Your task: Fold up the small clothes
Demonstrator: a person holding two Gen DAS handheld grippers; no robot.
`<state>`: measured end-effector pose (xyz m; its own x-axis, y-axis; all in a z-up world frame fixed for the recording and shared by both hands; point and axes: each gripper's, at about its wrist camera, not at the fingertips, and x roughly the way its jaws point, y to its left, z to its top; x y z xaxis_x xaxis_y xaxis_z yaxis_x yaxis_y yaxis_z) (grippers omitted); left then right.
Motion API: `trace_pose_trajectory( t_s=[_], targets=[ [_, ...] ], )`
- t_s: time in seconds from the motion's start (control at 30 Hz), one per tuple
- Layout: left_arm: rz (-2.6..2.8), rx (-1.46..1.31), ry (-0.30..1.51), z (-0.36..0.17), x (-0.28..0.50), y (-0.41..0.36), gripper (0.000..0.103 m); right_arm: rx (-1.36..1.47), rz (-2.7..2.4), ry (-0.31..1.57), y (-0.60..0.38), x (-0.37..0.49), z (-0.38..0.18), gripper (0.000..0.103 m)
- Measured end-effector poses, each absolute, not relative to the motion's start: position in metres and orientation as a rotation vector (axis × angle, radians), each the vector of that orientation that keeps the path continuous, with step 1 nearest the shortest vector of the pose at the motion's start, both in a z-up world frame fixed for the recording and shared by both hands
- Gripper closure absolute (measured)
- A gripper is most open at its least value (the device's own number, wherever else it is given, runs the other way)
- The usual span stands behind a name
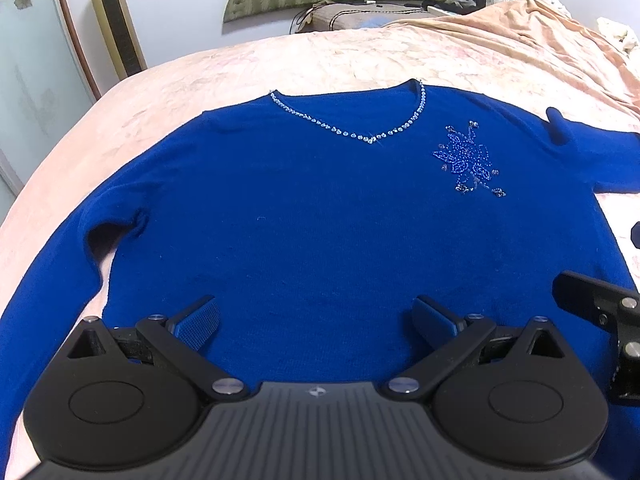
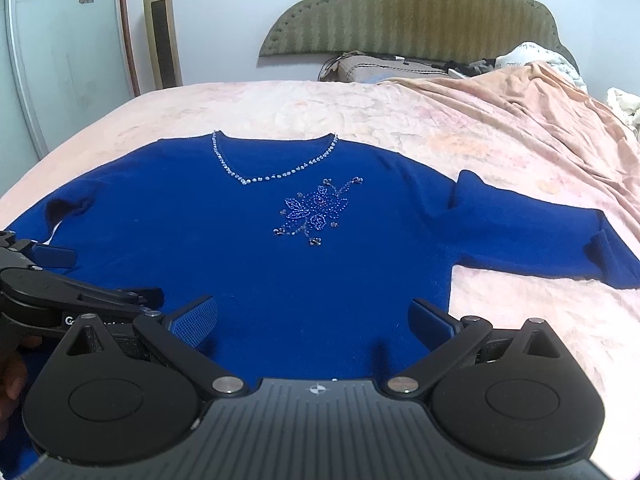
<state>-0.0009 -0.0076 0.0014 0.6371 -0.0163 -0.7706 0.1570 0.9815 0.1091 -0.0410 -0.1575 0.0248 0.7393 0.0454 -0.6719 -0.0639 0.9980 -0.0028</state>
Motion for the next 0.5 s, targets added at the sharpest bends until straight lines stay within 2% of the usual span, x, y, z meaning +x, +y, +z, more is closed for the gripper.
trace_pose_trajectory(
  t_s=[0.5],
  targets=[
    [-0.078, 0.196, 0.879, 0.0013, -0.0002, -0.0144, 0.000, -0.033, 0.041, 0.713, -0.1662, -0.0445, 0.0269, 0.000]
  ],
)
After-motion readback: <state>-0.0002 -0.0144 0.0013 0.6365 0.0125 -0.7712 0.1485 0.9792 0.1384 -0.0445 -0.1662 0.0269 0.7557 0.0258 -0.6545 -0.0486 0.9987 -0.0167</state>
